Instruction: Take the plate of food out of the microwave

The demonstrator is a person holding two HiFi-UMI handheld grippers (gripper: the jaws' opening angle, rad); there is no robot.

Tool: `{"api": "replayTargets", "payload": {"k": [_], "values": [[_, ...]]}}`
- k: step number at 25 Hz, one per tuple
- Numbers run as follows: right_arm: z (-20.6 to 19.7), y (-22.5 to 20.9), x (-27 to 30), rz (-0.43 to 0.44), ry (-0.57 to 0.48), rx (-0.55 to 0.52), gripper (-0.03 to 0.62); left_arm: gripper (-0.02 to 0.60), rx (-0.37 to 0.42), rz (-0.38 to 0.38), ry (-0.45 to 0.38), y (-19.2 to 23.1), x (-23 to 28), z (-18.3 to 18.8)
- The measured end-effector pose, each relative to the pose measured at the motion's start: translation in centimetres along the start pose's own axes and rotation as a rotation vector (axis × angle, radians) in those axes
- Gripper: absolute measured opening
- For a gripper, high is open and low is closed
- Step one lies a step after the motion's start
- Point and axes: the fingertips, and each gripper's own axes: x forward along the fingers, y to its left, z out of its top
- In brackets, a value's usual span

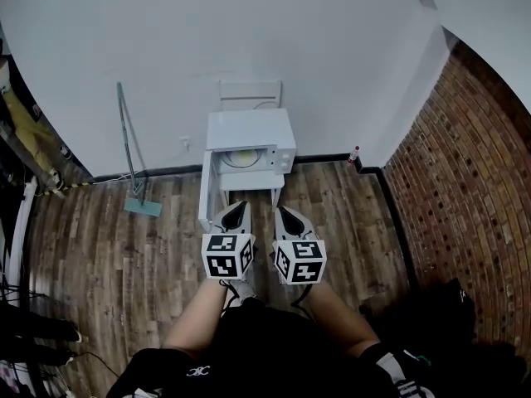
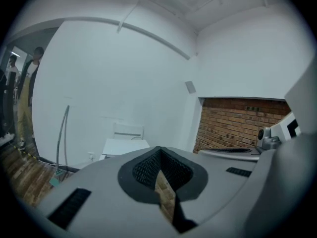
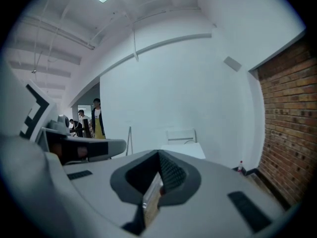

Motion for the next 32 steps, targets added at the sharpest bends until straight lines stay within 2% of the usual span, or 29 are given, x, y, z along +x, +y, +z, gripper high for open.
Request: {"api": "replayTargets", "payload": {"k": [9, 17, 26, 32], "values": [[1.9, -1.5, 10.1, 0.008, 0.03, 0.027, 0.009, -0.008, -0.012, 0.014, 0.023, 6.3, 7.5, 2.5], [0.3, -3.2, 15.0, 0.022, 0.095, 0.061, 0.009, -0.008, -0.076, 0.053, 0.065, 10.1, 11.3, 1.3], [-1.3, -5.8, 21.9, 0.135, 0.165, 0.063, 0.009, -0.008, -0.147, 0.158, 0.095, 12.0, 15.3, -0.9], [-4.6, -8.2, 26.4, 0.217, 0.258, 0.048, 0.009, -0.008, -0.237, 0.277, 0.121, 13.0, 17.3, -4.3]]}}
